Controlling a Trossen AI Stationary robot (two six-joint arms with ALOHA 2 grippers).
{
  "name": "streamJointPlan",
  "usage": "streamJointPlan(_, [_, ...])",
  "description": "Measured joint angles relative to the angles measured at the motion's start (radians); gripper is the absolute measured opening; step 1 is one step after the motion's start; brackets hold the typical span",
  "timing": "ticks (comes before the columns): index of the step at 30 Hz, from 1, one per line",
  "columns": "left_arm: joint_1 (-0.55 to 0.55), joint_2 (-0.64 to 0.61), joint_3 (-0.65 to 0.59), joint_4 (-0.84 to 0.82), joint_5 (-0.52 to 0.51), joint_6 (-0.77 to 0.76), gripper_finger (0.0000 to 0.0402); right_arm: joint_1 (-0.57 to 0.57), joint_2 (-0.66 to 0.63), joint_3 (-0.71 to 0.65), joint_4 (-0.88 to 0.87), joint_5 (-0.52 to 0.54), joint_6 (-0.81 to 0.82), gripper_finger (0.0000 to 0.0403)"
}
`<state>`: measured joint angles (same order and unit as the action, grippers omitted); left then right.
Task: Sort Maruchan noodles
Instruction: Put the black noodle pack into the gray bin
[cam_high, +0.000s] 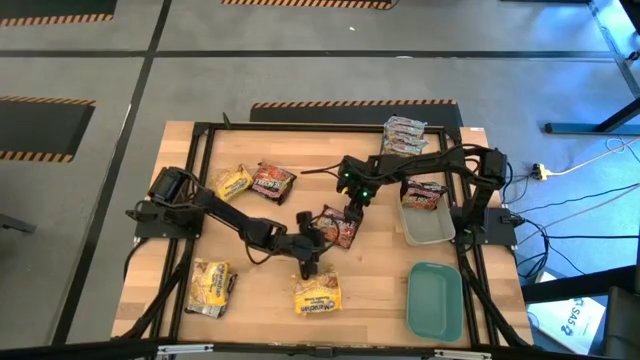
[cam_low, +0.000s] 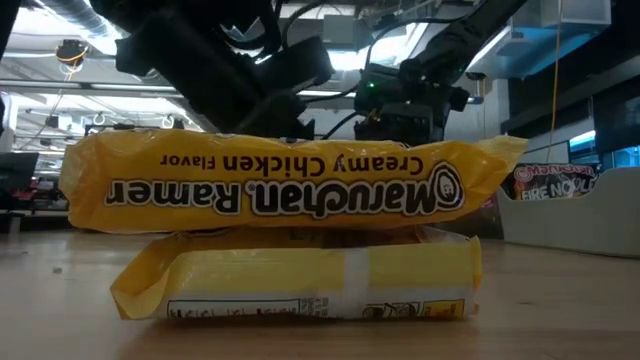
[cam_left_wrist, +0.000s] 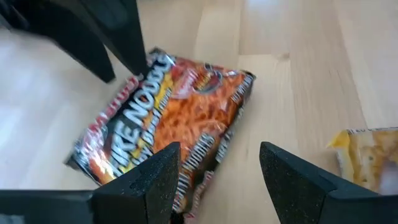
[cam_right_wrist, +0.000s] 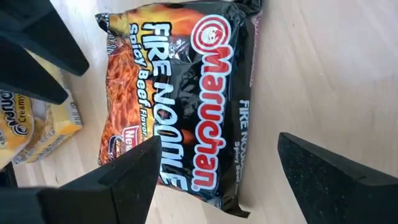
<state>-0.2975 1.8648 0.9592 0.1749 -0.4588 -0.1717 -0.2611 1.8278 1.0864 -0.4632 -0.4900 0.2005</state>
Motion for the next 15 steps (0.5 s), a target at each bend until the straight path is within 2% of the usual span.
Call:
streamJointPlan(8, [0.025, 0.014, 0.0, -0.014, 0.008, -0.168, 0.0215, 0.0, 0.001, 0.0, 0.026, -0.007, 0.001, 0.0308])
streamJointPlan(15, [0.061, 0.065, 0.002, -0.001, 0.022, -0.215, 0.0215, 0.015, 0.002, -0.001, 0.027, -0.026, 0.003, 0.0308])
